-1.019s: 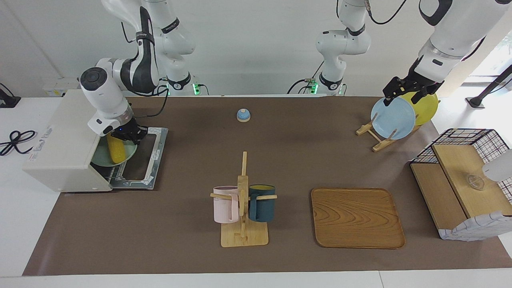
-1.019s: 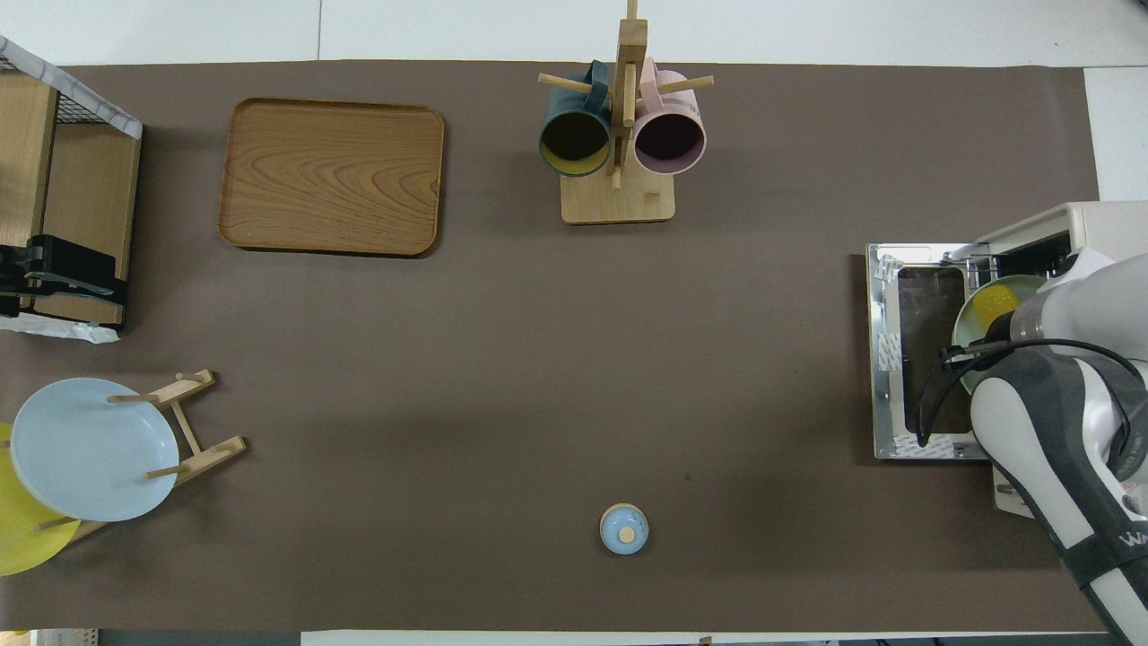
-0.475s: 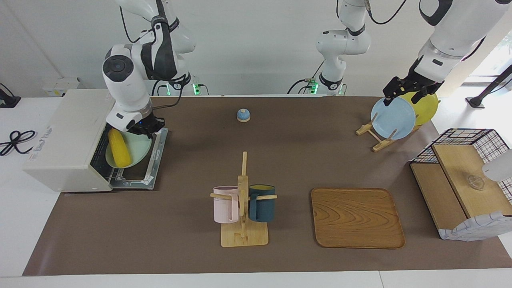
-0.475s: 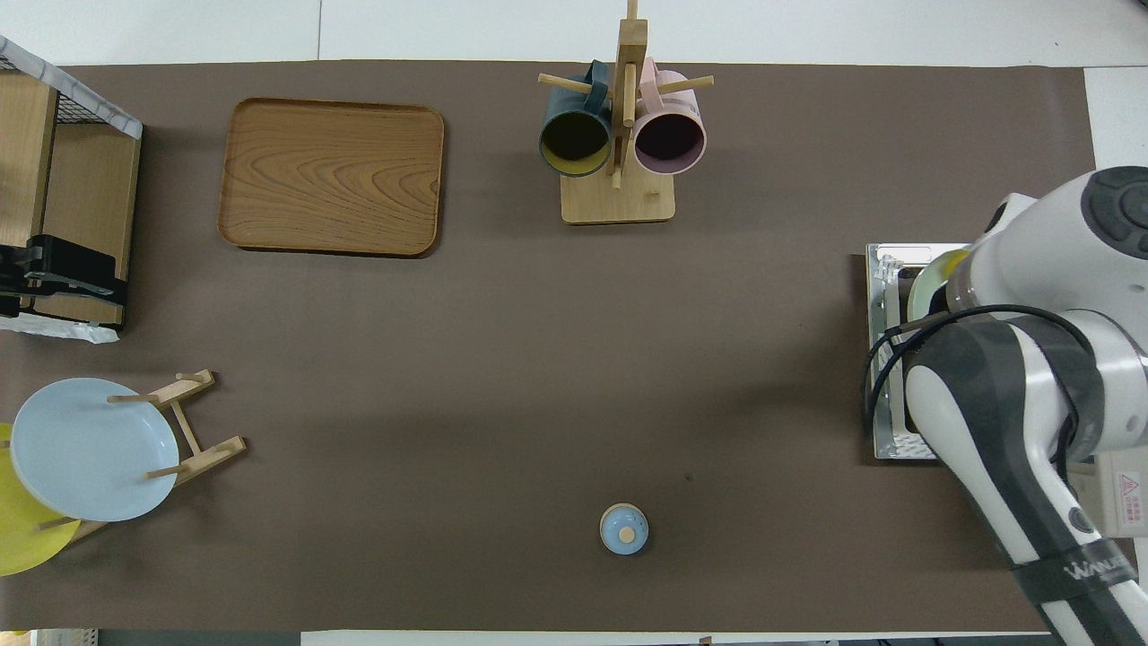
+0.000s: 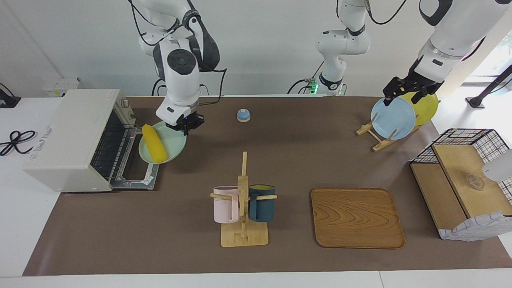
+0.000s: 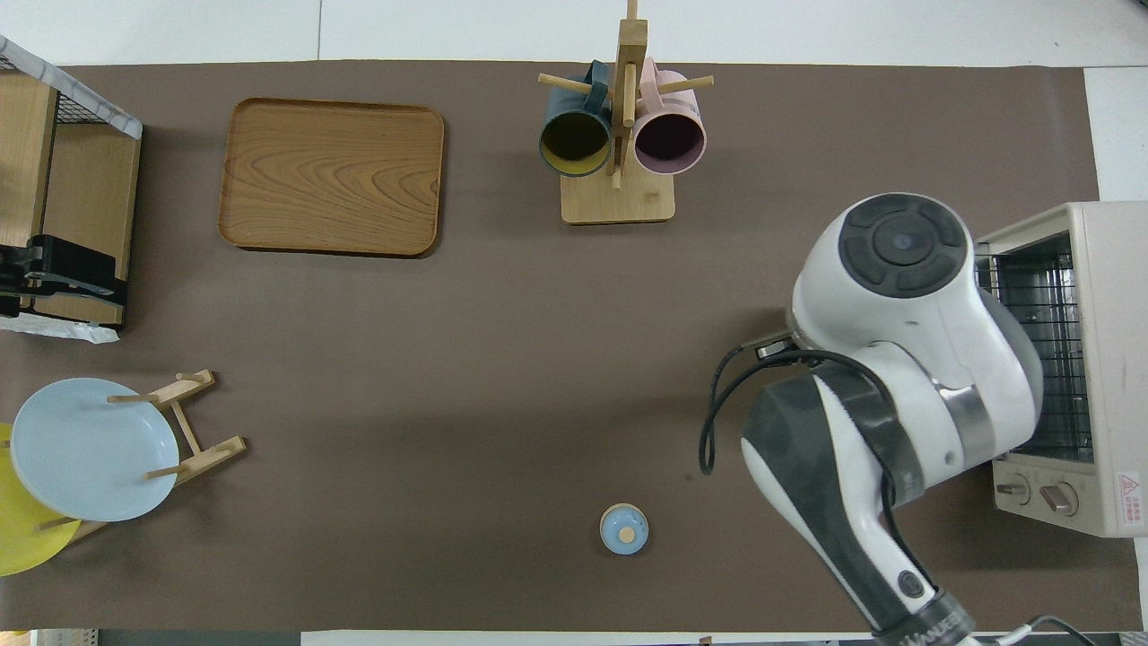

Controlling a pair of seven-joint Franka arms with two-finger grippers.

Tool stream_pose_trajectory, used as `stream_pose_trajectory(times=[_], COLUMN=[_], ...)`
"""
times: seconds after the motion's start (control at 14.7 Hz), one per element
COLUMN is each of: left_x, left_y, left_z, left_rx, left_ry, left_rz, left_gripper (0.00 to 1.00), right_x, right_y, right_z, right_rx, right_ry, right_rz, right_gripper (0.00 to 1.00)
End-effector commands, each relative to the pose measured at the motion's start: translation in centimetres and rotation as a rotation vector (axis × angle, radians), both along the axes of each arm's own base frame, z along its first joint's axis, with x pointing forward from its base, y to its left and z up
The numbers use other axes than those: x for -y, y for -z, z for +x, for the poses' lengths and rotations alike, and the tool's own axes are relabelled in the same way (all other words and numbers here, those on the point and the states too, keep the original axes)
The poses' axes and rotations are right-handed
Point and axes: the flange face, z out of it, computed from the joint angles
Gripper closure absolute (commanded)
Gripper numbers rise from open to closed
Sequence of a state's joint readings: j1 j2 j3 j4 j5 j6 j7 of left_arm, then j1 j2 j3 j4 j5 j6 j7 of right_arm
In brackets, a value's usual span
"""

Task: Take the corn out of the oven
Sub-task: 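Pull the green plate with corn out and carry it toward the table center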

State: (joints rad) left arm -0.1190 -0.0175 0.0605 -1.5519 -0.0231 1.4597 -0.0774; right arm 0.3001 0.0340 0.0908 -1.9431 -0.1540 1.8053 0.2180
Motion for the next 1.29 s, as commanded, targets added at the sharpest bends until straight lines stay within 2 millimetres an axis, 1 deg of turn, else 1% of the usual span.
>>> stream_pose_trajectory(times=[0.0, 0.07, 0.2, 0.27, 0.34, 0.41, 0.48, 0.61, 0.68, 0.75, 0.88, 0.95, 1.15, 1.22], left_x=[-0.3, -0.3, -0.3, -0.3, -0.3, -0.4, -0.4, -0.4, -0.4, -0.4, -0.4, -0.4, -0.4, -0.4], left_y=[-0.1, -0.1, -0.1, -0.1, -0.1, -0.2, -0.2, -0.2, -0.2, -0.2, -0.1, -0.1, -0.1, -0.2], left_z=[-0.9, -0.9, -0.9, -0.9, -0.9, -0.9, -0.8, -0.8, -0.8, -0.8, -0.9, -0.9, -0.9, -0.9], left_rx=[-0.005, -0.005, -0.005, -0.003, -0.003, 0.0, 0.005, 0.003, 0.003, 0.003, -0.002, -0.005, -0.002, 0.0], left_ry=[0.0, 0.0, -0.001, 0.002, -0.001, 0.0, 0.0, 0.0, -0.001, -0.001, -0.001, 0.0, 0.0, -0.001], left_rz=[0.005, 0.005, 0.005, 0.005, 0.005, 0.006, 0.006, 0.006, 0.006, 0.006, 0.006, 0.006, 0.006, 0.006], left_gripper=[0.0, 0.0, 0.0, 0.0, 0.0, 0.0, 0.0, 0.0, 0.0, 0.0, 0.0, 0.0, 0.0, 0.0], right_x=[-5.2, -7.5, -10.0, -10.8, -12.5, -14.2, -15.8, -19.3, -20.8, -21.7, -22.3, -22.2, -22.8, -22.9], right_y=[0.4, 0.7, 1.1, 1.5, 2.2, 3.0, 4.4, 7.2, 8.2, 9.1, 10.8, 11.0, 10.9, 10.9], right_z=[-0.4, -0.8, -1.2, -1.3, -1.9, -2.6, -3.2, -4.6, -5.3, -5.5, -5.4, -5.2, -5.0, -4.9], right_rx=[0.022, 0.032, 0.057, 0.055, 0.058, 0.06, 0.05, 0.066, 0.073, 0.078, 0.084, 0.086, 0.095, 0.102], right_ry=[0.05, 0.061, 0.099, 0.107, 0.099, 0.076, 0.064, 0.094, 0.112, 0.12, 0.133, 0.138, 0.195, 0.213], right_rz=[-0.023, -0.02, 0.044, 0.065, 0.081, 0.085, 0.081, 0.087, 0.088, 0.093, 0.105, 0.11, 0.167, 0.186], right_gripper=[1.0, 1.0, 1.0, 1.0, 1.0, 1.0, 1.0, 1.0, 1.0, 1.0, 1.0, 1.0, 1.0, 0.84])
